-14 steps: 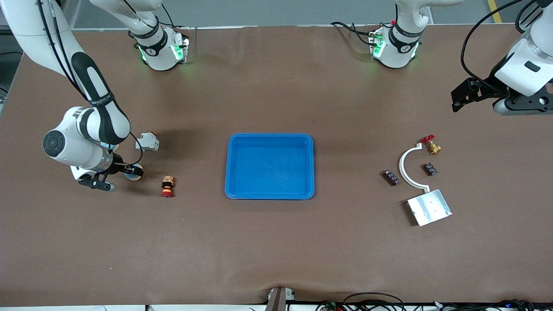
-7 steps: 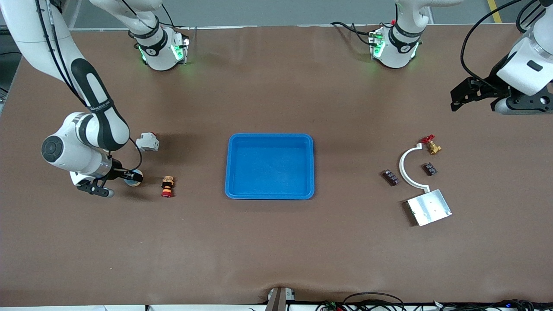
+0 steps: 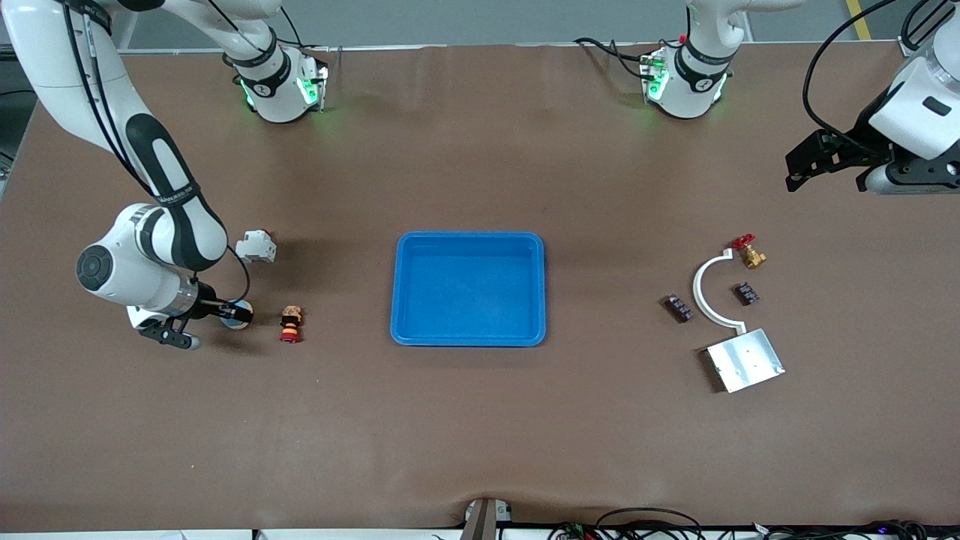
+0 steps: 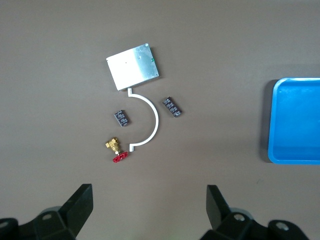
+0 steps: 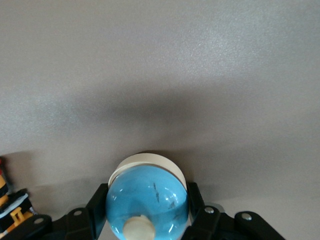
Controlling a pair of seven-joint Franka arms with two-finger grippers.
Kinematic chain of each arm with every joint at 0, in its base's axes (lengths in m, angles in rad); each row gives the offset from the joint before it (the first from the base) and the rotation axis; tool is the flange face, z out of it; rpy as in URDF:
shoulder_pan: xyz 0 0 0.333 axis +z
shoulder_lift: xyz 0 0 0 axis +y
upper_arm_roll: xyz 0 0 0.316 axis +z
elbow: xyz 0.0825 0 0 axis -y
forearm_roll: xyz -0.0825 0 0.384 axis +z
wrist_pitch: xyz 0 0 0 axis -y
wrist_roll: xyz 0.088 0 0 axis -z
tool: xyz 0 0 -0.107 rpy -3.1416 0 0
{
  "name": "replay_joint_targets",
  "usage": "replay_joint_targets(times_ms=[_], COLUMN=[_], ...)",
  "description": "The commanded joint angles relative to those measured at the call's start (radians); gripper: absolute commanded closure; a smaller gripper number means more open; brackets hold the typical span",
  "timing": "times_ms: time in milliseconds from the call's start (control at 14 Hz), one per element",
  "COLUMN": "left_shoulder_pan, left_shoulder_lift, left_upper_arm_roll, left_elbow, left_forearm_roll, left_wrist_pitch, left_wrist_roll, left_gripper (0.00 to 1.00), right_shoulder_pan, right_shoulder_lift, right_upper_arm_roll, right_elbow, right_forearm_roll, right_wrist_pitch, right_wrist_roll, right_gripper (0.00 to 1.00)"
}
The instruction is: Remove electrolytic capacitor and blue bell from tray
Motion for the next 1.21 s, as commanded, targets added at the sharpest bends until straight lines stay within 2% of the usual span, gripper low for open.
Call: replay_joint_targets(times_ms=[0,71,143,214,571,786,1000,1143], left_shoulder_pan=[0.002,0.002,0.002,0.0,-0.007,-0.009,-0.008,-0.004], left_shoulder_lift=[-0.016,-0.013,-0.011,-0.011,0.004,0.015,0.016,0.016], left_upper_arm_roll=[-0.002,-0.004,-0.004,-0.004,-0.004,-0.005,-0.005,-0.005], left_elbow=[0.018,0.036,0.039,0.039,0.039,0.039,0.039,0.036], left_forearm_roll=[-0.004,-0.007,-0.007,-0.007,-0.008,-0.01,-0.007,-0.007], left_wrist_pitch=[-0.021,-0.021,-0.021,-0.021,-0.021,-0.021,-0.021,-0.021], left_wrist_roll=[0.028,0.029,0.028,0.026,0.01,0.008,0.01,0.01], left_gripper=[0.0,0.0,0.0,0.0,0.0,0.0,0.0,0.0], right_shoulder_pan=[-0.017,-0.02,-0.02,-0.023,-0.019,-0.013,0.001,0.009], right_shoulder_lift=[0.039,0.052,0.067,0.078,0.041,-0.063,-0.193,-0.266], right_upper_arm_roll=[0.012,0.012,0.012,0.012,0.012,0.012,0.013,0.013], right_elbow=[0.048,0.059,0.074,0.079,0.09,0.104,0.126,0.191], right_forearm_roll=[0.027,0.025,0.025,0.027,0.024,0.009,-0.109,-0.123], right_wrist_pitch=[-0.009,-0.009,-0.009,-0.007,-0.032,-0.162,-0.263,-0.405], right_wrist_roll=[-0.023,-0.023,-0.023,-0.023,-0.025,-0.028,-0.037,-0.038], right_gripper=[1.0,1.0,0.78,0.01,0.0,0.0,0.0,0.0])
